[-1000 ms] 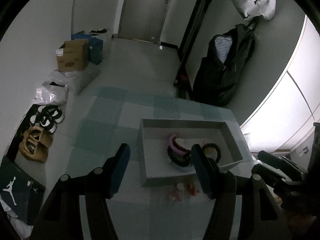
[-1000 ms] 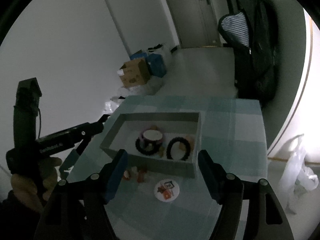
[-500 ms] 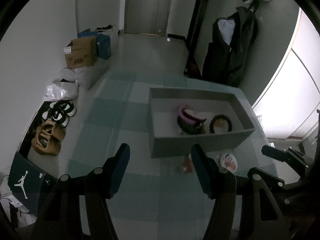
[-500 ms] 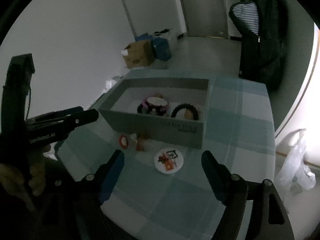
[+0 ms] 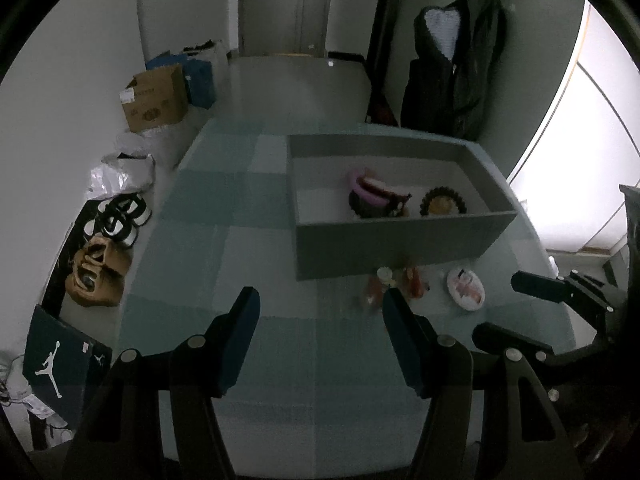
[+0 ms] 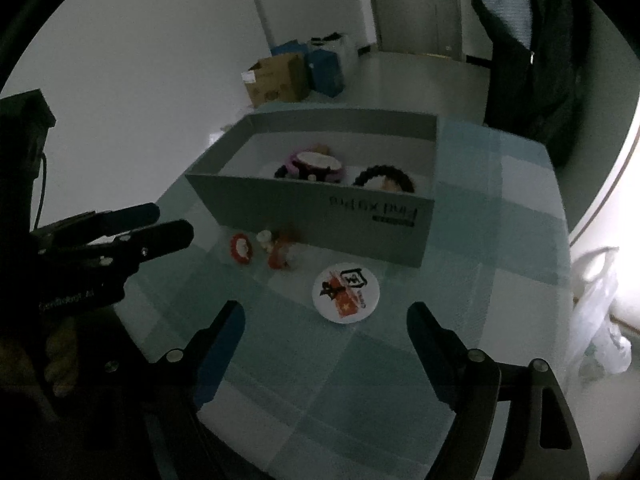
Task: Organize jewelry
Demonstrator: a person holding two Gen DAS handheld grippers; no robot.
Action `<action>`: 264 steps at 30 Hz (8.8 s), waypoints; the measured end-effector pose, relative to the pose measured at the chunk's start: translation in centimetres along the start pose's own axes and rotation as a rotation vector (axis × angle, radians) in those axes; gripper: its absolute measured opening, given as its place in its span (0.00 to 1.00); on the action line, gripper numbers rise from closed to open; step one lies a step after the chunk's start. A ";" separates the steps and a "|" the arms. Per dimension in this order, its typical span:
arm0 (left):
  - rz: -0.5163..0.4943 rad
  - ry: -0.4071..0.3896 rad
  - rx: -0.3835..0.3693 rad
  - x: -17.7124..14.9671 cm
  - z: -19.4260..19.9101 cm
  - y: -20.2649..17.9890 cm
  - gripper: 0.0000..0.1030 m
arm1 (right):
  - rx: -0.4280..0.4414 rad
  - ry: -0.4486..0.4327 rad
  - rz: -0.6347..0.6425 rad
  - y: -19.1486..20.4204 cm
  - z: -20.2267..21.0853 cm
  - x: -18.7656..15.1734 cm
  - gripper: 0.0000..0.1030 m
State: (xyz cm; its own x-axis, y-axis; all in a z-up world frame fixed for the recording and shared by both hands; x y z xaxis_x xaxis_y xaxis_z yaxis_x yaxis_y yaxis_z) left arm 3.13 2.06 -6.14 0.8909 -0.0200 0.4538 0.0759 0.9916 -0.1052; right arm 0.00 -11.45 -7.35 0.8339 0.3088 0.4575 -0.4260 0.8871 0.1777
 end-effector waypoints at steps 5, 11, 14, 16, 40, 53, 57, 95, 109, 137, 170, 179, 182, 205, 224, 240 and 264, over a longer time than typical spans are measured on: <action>-0.004 0.045 0.000 -0.2 -1.0 0.1 0.57 | -0.010 0.014 -0.024 -0.5 -0.7 0.2 0.80; -0.007 0.073 -0.003 -0.2 -1.5 0.2 0.58 | -0.020 0.028 -0.016 -0.4 -1.4 0.7 0.72; 0.004 0.082 -0.009 -0.2 -1.5 0.6 0.58 | -0.038 0.037 -0.019 -0.6 -1.8 0.9 0.68; 0.016 0.094 -0.017 -0.2 -1.6 0.8 0.58 | -0.047 0.040 -0.015 -0.5 -2.0 1.0 0.64; 0.067 0.131 -0.134 0.0 -2.3 0.9 0.58 | -0.145 0.030 0.046 0.3 -2.1 1.4 0.40; 0.011 0.158 -0.107 0.9 -3.5 -0.8 0.57 | -0.100 -0.028 -0.044 -2.3 1.9 0.7 0.40; 0.027 0.164 -0.119 1.1 -3.6 -0.8 0.57 | -0.094 -0.044 -0.061 -2.8 2.9 0.5 0.40; -0.067 -0.002 -0.334 3.2 2.0 -2.6 0.24 | 0.031 -0.230 -0.136 -1.8 6.3 5.2 0.40; -0.013 -0.055 -0.367 6.7 1.3 -1.1 0.24 | 0.070 -0.230 -0.171 -2.3 4.2 7.8 0.40; 0.016 0.047 -0.344 9.1 -3.0 -0.4 0.24 | 0.156 -0.188 -0.142 -3.0 0.3 10.6 0.40; 0.034 -0.014 -0.273 7.2 -0.8 -0.2 0.63 | 0.127 -0.245 -0.191 -4.5 2.9 8.3 0.65; 0.015 -0.035 -0.253 5.1 0.7 -0.5 0.63 | 0.120 -0.263 -0.175 -3.3 4.4 6.0 0.76; 0.005 -0.049 -0.248 4.3 1.1 -0.6 0.63 | 0.106 -0.253 -0.155 -2.5 4.6 5.0 0.76; 0.043 0.052 -0.086 -0.3 -1.7 0.7 0.64 | 0.106 -0.064 -0.130 0.2 -0.3 1.4 0.68; 0.072 0.093 -0.091 -0.3 -2.8 2.0 0.64 | 0.080 -0.023 -0.109 0.7 -3.0 2.2 0.44; 0.047 0.070 -0.121 0.1 -2.4 0.4 0.64 | 0.071 -0.047 -0.088 -0.1 -1.8 2.0 0.28; 0.033 0.059 -0.071 0.9 -3.7 -2.6 0.64 | 0.166 -0.199 -0.263 -5.7 5.7 0.7 0.28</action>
State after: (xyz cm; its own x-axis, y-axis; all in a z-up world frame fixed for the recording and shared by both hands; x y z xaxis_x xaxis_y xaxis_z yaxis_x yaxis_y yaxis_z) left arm 5.34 -1.03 -8.74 0.9179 0.0032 0.3967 0.0756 0.9802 -0.1829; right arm 1.02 -18.25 -3.08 0.8447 -0.0095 0.5351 -0.2710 0.8546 0.4429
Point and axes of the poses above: each gripper's, at about its wrist camera, not at the fingertips, and z roughly against the way its jaws point, y to its left, x to its top, the point moved 3 cm from there along -z, roughly the way its jaws point, and after that the axes turned 8 degrees about y, right-handed, at the moved point
